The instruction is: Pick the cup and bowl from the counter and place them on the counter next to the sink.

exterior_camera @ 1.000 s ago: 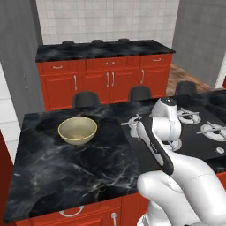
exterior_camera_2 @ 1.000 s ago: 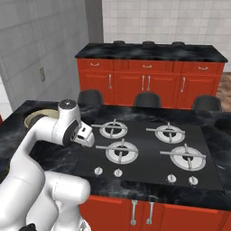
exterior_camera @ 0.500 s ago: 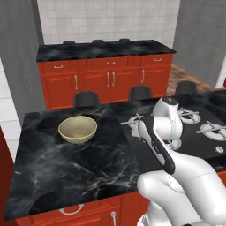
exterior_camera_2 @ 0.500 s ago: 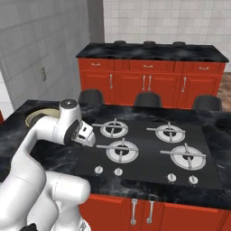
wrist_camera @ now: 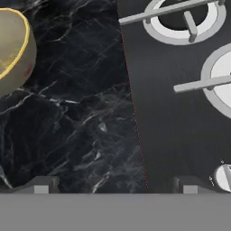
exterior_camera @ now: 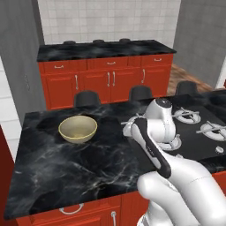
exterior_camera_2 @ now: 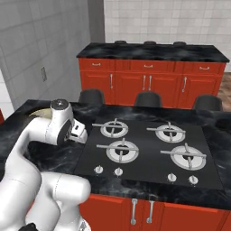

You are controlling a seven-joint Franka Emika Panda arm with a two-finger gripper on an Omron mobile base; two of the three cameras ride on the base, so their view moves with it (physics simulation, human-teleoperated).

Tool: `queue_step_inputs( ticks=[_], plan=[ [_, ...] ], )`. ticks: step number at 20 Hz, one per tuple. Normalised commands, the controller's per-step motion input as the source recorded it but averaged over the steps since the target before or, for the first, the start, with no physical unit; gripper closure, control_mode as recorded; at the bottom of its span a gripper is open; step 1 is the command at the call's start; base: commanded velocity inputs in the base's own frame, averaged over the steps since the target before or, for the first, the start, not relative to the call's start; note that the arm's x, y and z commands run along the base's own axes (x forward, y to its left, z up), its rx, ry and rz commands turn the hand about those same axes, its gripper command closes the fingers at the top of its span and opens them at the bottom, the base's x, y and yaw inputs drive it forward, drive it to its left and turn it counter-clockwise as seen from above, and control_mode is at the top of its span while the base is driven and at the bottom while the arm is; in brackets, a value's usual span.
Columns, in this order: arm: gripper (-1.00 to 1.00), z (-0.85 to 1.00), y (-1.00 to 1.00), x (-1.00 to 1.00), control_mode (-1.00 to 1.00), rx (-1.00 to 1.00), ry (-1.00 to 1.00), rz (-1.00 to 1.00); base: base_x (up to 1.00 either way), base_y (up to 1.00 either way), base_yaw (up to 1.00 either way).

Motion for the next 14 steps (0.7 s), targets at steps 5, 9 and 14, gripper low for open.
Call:
queue_step_inputs(
  ticks=[5, 9, 14],
  plan=[
    [-1.0, 0.24, 0.55, 0.42, -1.0, -0.02, -0.22, 0.14, 0.0, 0.0, 0.0],
    [-1.0, 0.21, 0.29, 0.74, -1.0, -0.18, -0.02, -0.03, 0.0, 0.0, 0.0],
    [-1.0, 0.5, 0.38, 0.65, -1.0, -0.23, 0.28, -0.2, 0.0, 0.0, 0.0]
  ],
)
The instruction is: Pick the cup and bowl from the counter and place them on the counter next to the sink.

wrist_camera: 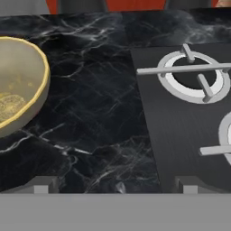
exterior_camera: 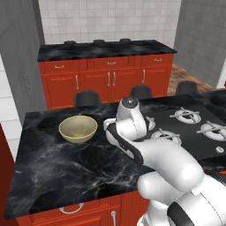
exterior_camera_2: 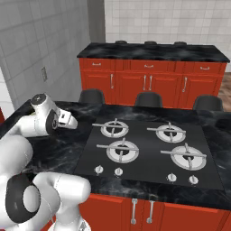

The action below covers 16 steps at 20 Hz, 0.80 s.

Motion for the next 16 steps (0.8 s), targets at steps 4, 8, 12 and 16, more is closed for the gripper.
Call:
queue_step_inputs(
  ticks=[4, 8, 12, 16],
  plan=[
    [-1.0, 0.42, 0.18, 0.37, -1.0, -0.06, 0.49, -0.15, 0.0, 0.0, 0.0],
    [-1.0, 0.46, 0.02, 0.08, -1.0, 0.01, 0.29, -0.04, 0.0, 0.0, 0.0],
    [-1.0, -0.02, -0.05, 0.0, -1.0, 0.14, 0.09, 0.0, 0.0, 0.0, 0.0],
    [-1.0, -0.43, -0.07, 0.0, -1.0, 0.15, 0.05, -0.02, 0.0, 0.0, 0.0]
  ],
)
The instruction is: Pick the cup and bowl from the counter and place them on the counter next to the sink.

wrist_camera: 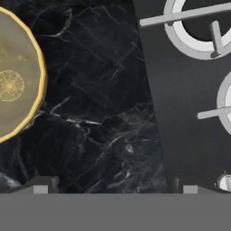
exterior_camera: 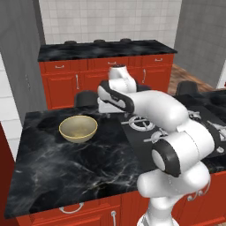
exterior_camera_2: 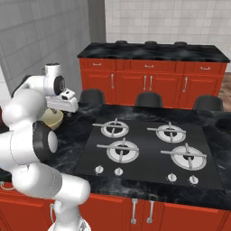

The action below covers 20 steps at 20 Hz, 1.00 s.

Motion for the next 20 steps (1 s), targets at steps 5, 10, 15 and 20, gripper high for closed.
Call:
queue_step_inputs(
  ticks=[5, 10, 15, 20],
  plan=[
    [-1.0, -0.22, -0.01, 0.17, -1.0, 0.18, 0.11, -0.1, 0.0, 0.0, 0.0],
    [-1.0, 0.02, 0.12, 0.23, -1.0, 0.02, 0.13, -0.16, 0.0, 0.0, 0.0],
    [-1.0, 0.0, 0.33, 0.16, -1.0, 0.0, 0.04, -0.19, 0.0, 0.0, 0.0],
    [-1.0, -0.14, 0.34, 0.32, -1.0, 0.0, 0.0, -0.19, 0.0, 0.0, 0.0]
  ],
)
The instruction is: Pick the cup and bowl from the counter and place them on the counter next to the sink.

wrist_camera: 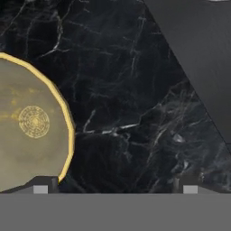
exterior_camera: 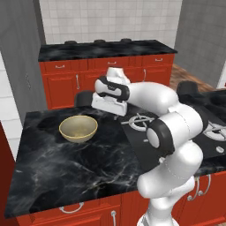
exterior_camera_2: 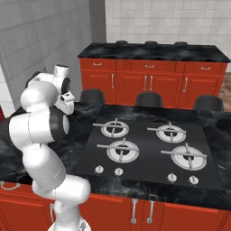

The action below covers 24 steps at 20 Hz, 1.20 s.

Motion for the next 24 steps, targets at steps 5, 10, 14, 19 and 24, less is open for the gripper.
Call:
queue_step_inputs(
  ticks=[5, 10, 14, 19, 24],
  plan=[
    [-1.0, -0.31, 0.34, 0.33, -1.0, 0.0, 0.0, -0.13, 0.0, 0.0, 0.0],
    [-1.0, -0.31, 0.47, 0.19, -1.0, 0.0, 0.0, -0.03, 0.0, 0.0, 0.0],
    [-1.0, -0.11, 0.26, 0.03, -1.0, 0.0, 0.0, 0.04, 0.0, 0.0, 0.0],
    [-1.0, 0.0, -0.05, 0.02, -1.0, 0.0, -0.08, 0.16, 0.0, 0.0, 0.0],
    [-1.0, 0.0, -0.31, 0.0, -1.0, 0.01, -0.14, 0.23, 0.0, 0.0, 0.0]
  ],
)
